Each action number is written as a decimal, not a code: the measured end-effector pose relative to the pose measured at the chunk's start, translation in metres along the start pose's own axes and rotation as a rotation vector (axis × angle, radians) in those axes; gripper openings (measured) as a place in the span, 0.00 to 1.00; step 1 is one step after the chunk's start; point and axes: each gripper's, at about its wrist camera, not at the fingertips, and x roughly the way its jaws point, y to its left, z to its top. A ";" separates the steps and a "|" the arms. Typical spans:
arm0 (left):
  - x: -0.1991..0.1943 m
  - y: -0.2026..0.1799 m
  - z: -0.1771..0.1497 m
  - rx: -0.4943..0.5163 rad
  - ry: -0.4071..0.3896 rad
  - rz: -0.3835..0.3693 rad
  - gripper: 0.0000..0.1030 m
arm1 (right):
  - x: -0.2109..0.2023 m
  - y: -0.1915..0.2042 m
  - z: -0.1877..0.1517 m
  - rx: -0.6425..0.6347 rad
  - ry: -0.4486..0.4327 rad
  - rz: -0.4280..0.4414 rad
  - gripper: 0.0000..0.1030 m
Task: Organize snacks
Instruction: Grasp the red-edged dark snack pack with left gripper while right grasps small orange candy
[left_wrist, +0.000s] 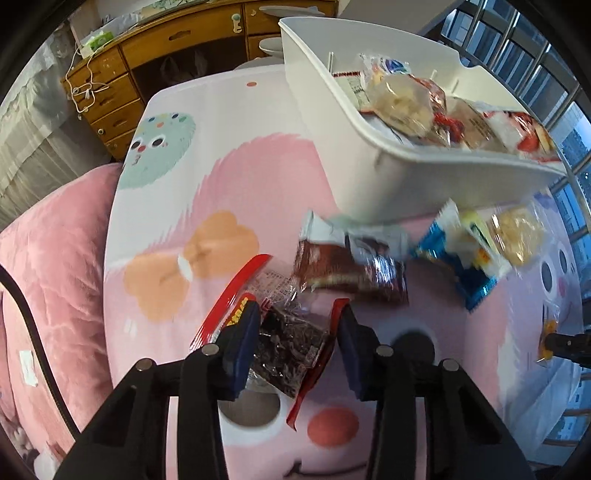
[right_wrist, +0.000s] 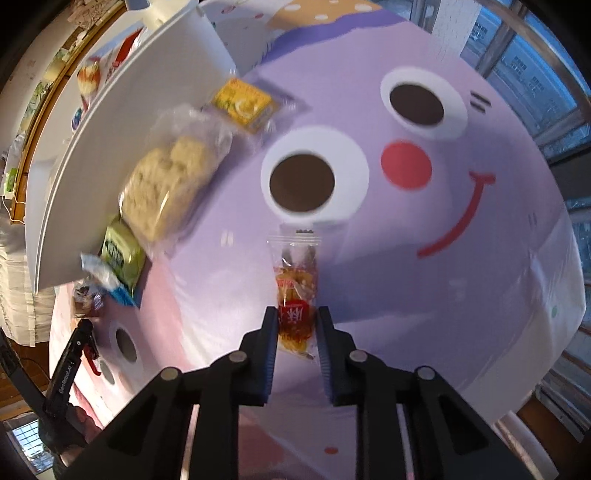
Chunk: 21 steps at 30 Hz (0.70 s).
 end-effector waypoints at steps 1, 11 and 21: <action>-0.003 0.001 -0.005 -0.009 0.003 -0.012 0.39 | 0.000 0.000 -0.005 0.003 0.010 0.009 0.20; -0.049 0.003 -0.059 -0.061 -0.003 -0.092 0.26 | -0.007 0.009 -0.060 -0.050 0.015 0.082 0.20; -0.096 0.008 -0.086 -0.124 -0.054 -0.191 0.04 | -0.014 0.049 -0.110 -0.271 -0.015 0.125 0.20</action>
